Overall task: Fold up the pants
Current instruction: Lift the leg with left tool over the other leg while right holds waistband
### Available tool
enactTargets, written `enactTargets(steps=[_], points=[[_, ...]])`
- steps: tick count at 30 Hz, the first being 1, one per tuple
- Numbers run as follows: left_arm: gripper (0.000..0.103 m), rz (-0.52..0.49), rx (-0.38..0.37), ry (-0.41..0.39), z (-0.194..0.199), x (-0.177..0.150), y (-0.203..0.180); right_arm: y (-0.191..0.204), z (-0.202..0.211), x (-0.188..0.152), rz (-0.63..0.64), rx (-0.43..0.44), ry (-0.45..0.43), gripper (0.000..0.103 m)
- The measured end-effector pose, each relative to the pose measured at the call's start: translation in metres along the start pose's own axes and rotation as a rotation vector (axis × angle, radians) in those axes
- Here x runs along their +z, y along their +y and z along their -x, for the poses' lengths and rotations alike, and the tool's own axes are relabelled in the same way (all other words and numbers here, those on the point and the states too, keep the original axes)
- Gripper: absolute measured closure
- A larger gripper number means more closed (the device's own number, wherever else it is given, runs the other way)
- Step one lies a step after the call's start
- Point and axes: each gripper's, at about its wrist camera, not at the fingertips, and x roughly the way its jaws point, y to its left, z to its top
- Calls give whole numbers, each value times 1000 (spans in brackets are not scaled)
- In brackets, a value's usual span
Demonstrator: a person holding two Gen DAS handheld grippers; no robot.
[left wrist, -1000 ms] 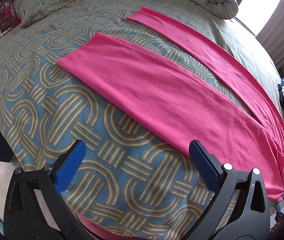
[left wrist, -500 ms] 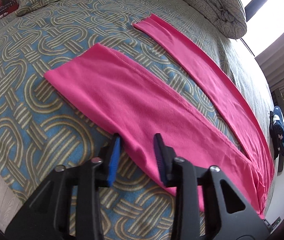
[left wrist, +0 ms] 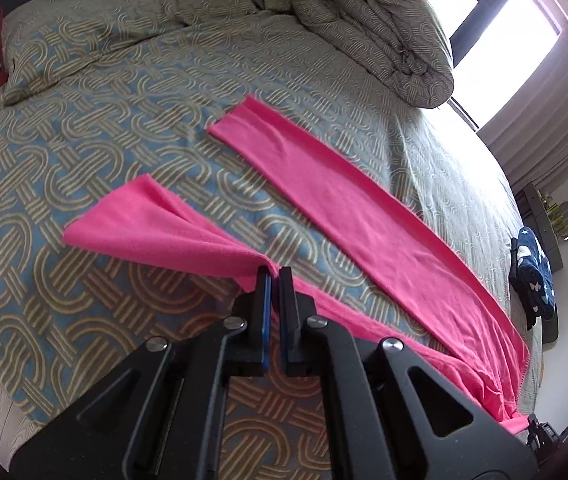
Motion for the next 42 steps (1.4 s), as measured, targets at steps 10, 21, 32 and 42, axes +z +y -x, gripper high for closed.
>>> enactTargets(steps=[10, 21, 32, 42], points=[[101, -101, 35, -128, -3, 57, -55, 56, -20, 58, 52, 70, -87, 98], [55, -158, 161, 34, -48, 55, -54, 76, -69, 71, 129, 15, -29, 98], [38, -67, 340, 371, -150, 35, -65, 47, -55, 54, 53, 4, -8, 98], [100, -34, 273, 244, -99, 39, -70, 45, -39, 52, 45, 33, -39, 98]])
